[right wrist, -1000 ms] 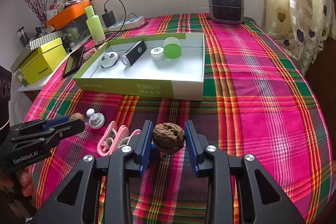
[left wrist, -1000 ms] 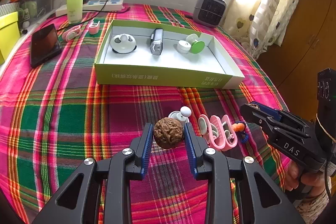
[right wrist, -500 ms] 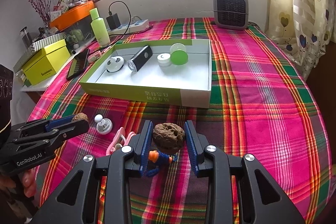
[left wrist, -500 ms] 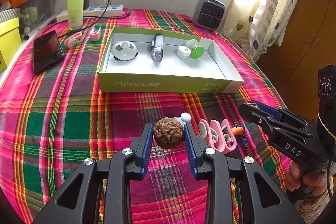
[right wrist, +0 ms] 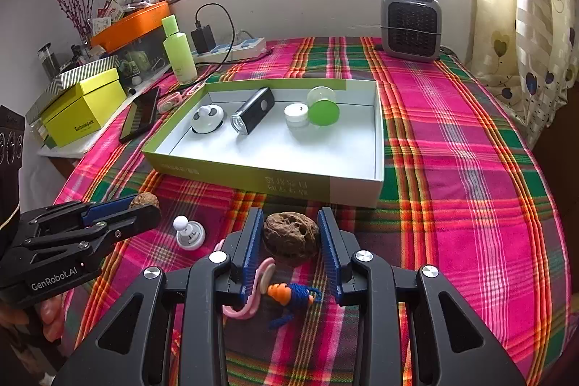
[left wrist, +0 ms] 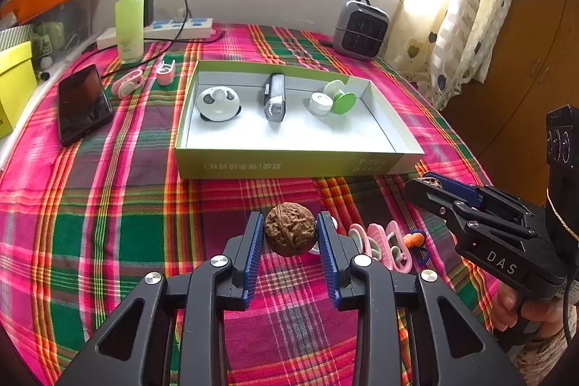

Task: Organize objects
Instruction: 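Carry the walnut in the left gripper while the right gripper carries its walnut to the tray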

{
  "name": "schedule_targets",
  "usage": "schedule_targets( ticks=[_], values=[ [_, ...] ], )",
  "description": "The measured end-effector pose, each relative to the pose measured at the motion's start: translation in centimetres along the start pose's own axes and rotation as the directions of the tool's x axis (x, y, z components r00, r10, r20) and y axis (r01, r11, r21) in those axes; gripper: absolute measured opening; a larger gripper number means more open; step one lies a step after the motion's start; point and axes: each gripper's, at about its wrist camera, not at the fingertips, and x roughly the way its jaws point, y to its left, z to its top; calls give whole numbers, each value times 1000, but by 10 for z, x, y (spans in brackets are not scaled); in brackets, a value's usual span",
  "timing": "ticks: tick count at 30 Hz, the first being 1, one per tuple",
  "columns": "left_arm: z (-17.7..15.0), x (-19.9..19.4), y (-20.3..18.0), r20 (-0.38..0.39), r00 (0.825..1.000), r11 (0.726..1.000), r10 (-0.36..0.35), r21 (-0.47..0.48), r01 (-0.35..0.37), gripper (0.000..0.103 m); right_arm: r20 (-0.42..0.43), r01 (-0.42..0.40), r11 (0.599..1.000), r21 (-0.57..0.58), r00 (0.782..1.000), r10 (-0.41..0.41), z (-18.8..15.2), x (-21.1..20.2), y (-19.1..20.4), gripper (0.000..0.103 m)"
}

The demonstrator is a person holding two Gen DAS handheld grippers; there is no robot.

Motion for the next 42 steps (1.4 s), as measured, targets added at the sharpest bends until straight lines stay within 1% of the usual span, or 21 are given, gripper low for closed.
schedule_targets(
  ticks=[20, 35, 42],
  values=[
    [28, 11, 17, 23, 999, 999, 32, -1, -32, 28, 13, -30, 999, -17, 999, 30, 30, 21, 14, 33],
    [50, 22, 33, 41, 997, 998, 63, -15, -63, 28, -3, -42, 999, -17, 999, 42, 47, 44, 19, 33],
    [58, 30, 39, 38, 997, 997, 71, -20, -70, 28, -8, -46, 999, -23, 999, 46, 54, 53, 23, 33]
  ],
)
